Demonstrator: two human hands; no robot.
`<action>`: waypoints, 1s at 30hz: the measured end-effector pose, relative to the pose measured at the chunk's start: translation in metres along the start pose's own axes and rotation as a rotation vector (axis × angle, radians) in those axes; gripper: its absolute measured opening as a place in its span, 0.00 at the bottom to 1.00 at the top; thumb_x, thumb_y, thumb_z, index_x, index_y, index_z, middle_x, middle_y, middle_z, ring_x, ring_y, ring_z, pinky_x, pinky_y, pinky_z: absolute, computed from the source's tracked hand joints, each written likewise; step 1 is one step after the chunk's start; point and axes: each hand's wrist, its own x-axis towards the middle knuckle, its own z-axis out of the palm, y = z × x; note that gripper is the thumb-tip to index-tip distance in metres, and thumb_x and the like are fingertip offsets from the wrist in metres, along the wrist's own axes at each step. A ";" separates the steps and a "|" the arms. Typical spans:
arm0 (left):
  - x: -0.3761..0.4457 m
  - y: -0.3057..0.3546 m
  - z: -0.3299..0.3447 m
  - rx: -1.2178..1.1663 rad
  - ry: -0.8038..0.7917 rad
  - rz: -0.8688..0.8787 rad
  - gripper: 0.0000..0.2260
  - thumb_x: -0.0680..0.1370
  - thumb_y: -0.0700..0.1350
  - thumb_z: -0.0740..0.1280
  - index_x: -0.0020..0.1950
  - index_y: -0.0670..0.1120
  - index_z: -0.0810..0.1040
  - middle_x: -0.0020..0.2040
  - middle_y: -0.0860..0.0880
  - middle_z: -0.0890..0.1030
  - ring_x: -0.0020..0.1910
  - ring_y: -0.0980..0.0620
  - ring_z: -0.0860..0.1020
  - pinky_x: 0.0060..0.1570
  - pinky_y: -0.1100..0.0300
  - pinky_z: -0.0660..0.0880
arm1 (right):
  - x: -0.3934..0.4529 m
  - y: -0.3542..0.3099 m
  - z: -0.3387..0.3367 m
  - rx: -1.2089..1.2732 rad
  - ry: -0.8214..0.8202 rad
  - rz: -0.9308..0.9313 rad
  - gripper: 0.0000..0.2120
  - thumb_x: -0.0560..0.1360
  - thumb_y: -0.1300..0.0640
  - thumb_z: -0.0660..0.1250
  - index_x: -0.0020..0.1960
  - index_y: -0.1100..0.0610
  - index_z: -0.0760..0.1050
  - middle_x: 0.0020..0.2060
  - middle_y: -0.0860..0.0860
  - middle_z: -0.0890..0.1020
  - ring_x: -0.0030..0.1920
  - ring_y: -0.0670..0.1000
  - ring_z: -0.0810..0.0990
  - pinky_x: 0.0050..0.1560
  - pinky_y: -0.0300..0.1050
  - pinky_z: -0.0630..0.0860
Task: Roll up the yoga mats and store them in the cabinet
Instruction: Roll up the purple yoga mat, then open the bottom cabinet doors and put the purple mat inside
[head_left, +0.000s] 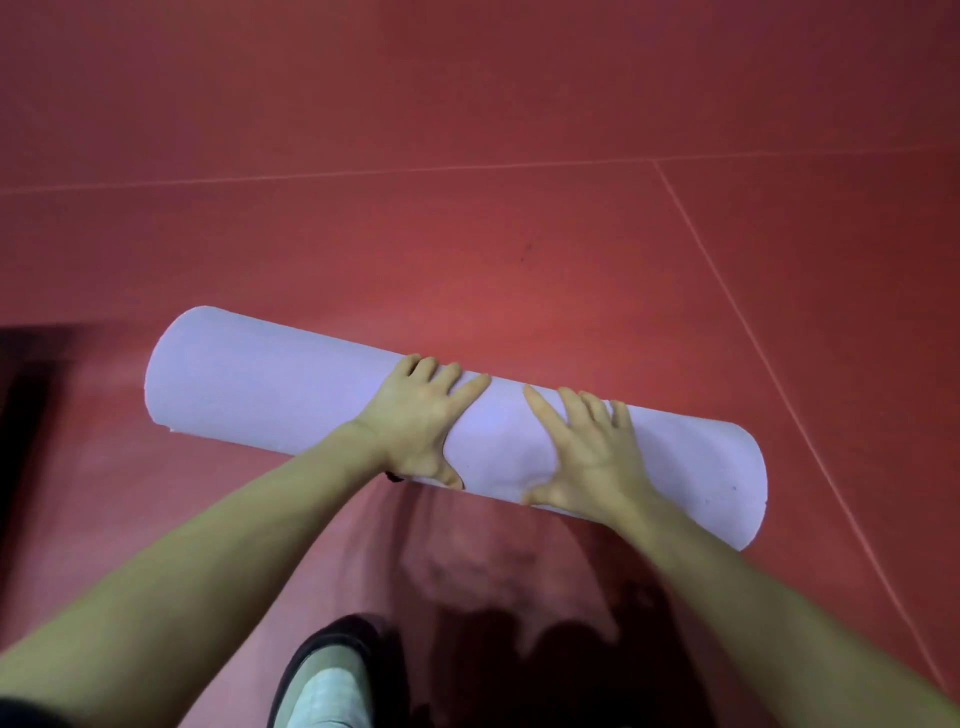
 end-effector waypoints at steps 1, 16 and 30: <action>0.002 -0.002 -0.002 -0.002 0.015 -0.002 0.51 0.53 0.75 0.68 0.66 0.44 0.73 0.51 0.44 0.78 0.43 0.42 0.76 0.49 0.50 0.71 | 0.003 0.002 0.000 0.009 0.038 -0.006 0.58 0.46 0.30 0.73 0.71 0.49 0.62 0.57 0.57 0.76 0.54 0.60 0.76 0.54 0.62 0.71; 0.027 -0.061 -0.267 0.016 0.183 -0.113 0.48 0.58 0.73 0.66 0.70 0.44 0.70 0.60 0.38 0.76 0.55 0.35 0.75 0.60 0.40 0.66 | 0.055 0.022 -0.278 -0.030 0.202 -0.057 0.60 0.43 0.35 0.78 0.72 0.47 0.62 0.62 0.62 0.75 0.61 0.63 0.75 0.59 0.68 0.66; 0.027 -0.169 -0.671 0.048 0.262 -0.143 0.55 0.50 0.73 0.73 0.69 0.44 0.65 0.57 0.37 0.77 0.52 0.35 0.77 0.54 0.41 0.71 | 0.103 -0.008 -0.707 -0.123 0.165 -0.062 0.58 0.54 0.30 0.73 0.77 0.45 0.51 0.69 0.61 0.66 0.69 0.63 0.64 0.65 0.66 0.57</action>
